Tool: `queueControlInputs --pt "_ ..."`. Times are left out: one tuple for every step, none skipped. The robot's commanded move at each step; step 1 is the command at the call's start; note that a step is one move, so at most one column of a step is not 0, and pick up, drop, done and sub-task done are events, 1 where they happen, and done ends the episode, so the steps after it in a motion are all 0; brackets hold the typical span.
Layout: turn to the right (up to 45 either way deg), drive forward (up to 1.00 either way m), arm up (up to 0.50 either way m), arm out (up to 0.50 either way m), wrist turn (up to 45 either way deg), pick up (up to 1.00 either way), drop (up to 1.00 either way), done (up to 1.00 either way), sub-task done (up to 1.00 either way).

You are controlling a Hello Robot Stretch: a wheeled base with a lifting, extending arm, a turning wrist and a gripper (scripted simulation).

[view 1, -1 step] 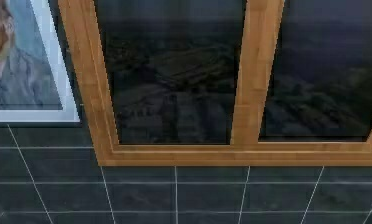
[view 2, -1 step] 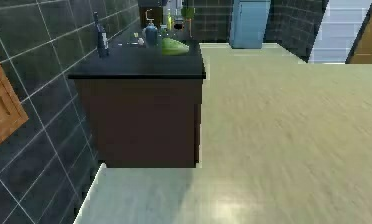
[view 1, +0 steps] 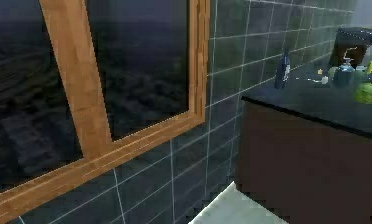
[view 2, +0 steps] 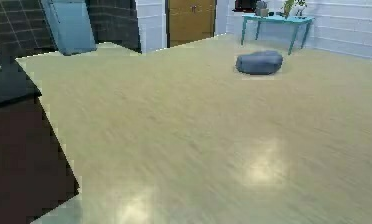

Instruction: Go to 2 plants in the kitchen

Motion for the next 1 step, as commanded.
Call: queueControlInputs --pt "45.0 0.0 0.0 0.0 0.0 0.0 0.0 0.0 0.0"
